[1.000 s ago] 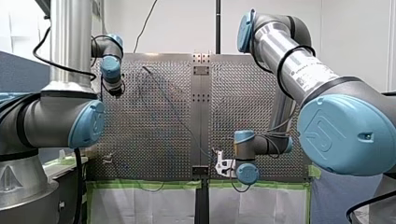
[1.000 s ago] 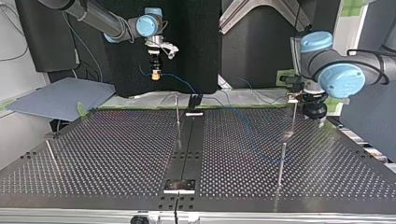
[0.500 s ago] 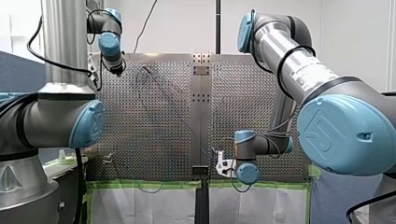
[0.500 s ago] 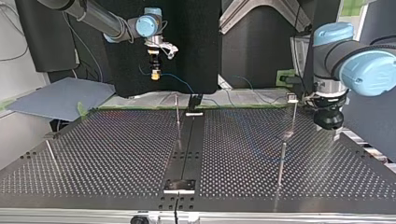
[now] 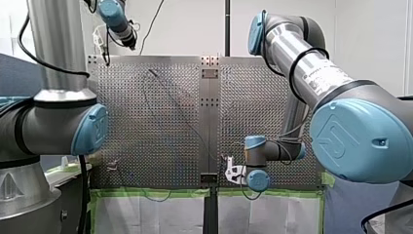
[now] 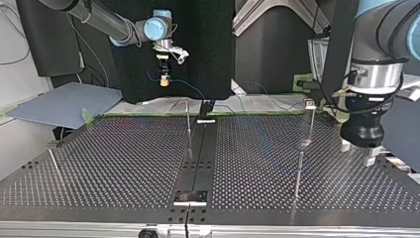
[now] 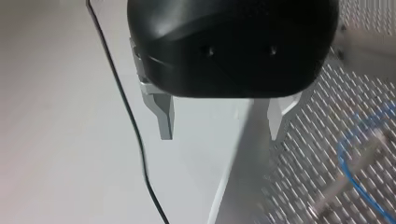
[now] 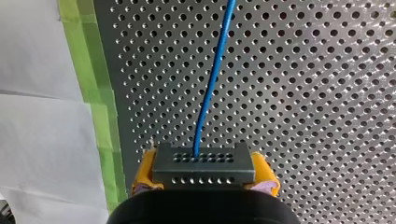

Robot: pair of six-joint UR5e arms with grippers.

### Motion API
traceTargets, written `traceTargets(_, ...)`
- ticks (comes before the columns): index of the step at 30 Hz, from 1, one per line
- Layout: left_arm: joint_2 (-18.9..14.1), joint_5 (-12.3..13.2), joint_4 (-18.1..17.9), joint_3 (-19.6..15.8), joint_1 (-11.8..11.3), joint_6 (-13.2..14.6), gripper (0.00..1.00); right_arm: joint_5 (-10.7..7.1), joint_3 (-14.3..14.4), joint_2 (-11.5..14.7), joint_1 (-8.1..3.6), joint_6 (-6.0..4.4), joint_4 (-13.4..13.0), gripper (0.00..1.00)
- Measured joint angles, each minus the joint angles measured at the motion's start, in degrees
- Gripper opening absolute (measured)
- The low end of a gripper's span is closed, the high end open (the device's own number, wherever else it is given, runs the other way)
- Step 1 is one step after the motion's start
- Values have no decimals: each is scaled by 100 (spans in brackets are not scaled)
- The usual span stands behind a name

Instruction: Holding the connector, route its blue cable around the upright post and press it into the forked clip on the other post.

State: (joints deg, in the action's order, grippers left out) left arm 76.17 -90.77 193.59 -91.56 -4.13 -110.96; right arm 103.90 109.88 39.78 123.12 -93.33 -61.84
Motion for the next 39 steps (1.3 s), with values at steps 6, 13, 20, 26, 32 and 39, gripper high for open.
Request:
traceTargets(6,-342,317,343,115,154,-4,100,-1,-36,0,-2,9,19,0)
traceTargets(13,-309,247,690,120,389,123,100,-1,-47,0,-4,22,29,0)
traceTargets(20,-116,54,1064,17,657,215,100,-1,-49,0,-4,47,31,0)
traceTargets(26,-24,19,1248,-7,795,287,100,-1,-49,0,-6,47,18,0)
traceTargets(32,19,13,1225,-9,857,339,100,-1,-49,0,-5,42,21,0)
traceTargets(39,184,-10,1127,-11,918,440,100,-1,-49,1,-3,38,29,0)
